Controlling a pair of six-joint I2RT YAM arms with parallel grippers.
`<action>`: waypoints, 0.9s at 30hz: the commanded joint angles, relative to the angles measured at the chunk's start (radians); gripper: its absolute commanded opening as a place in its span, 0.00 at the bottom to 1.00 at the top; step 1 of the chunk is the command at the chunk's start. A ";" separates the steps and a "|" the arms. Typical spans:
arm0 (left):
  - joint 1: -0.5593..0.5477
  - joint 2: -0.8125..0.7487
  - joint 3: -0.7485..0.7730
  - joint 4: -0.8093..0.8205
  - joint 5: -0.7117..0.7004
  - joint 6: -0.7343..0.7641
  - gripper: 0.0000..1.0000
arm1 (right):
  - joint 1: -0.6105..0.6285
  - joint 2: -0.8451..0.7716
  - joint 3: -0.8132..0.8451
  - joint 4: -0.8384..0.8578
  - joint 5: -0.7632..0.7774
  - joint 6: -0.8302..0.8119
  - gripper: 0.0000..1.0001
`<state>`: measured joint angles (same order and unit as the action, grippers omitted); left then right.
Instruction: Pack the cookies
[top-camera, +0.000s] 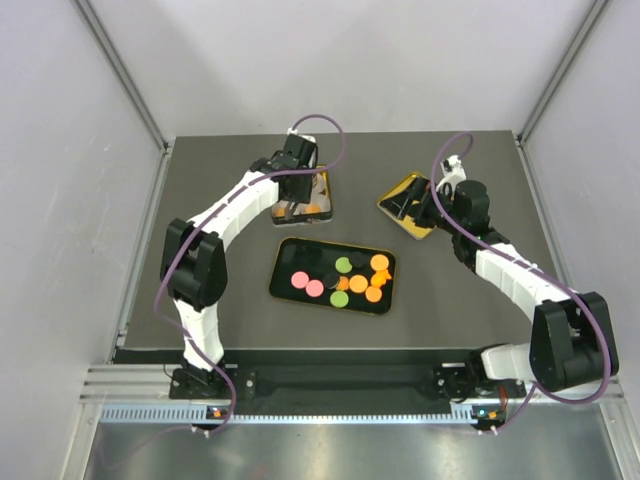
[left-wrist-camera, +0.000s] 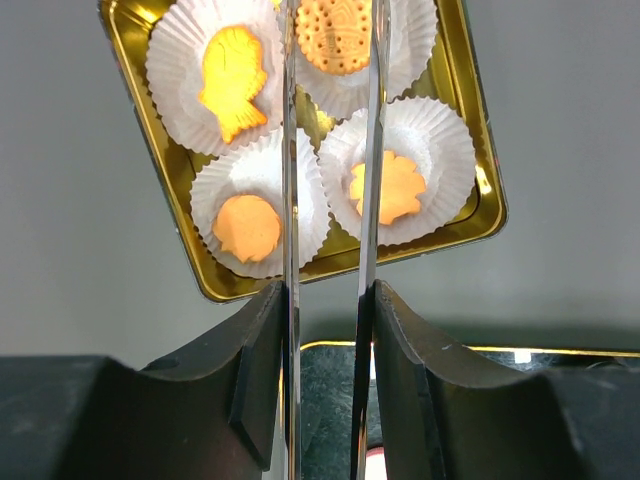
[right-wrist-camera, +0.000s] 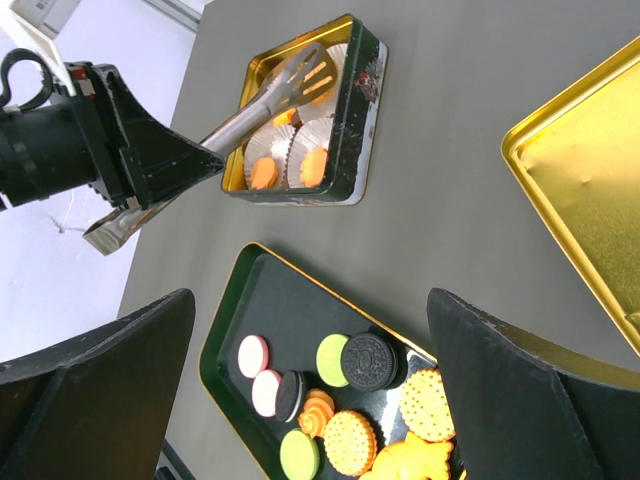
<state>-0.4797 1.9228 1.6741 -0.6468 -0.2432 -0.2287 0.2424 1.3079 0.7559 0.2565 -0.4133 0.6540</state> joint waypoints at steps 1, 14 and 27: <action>0.003 0.001 0.046 0.058 0.001 0.020 0.39 | 0.012 -0.019 0.046 0.021 -0.002 -0.024 1.00; 0.001 -0.027 0.046 0.061 0.030 0.034 0.54 | 0.014 -0.022 0.046 0.021 -0.004 -0.024 1.00; 0.024 -0.346 -0.080 0.099 -0.089 -0.050 0.49 | 0.014 -0.018 0.043 0.027 -0.005 -0.022 1.00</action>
<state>-0.4789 1.7664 1.6192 -0.6205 -0.2180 -0.2264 0.2424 1.3079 0.7559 0.2531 -0.4133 0.6537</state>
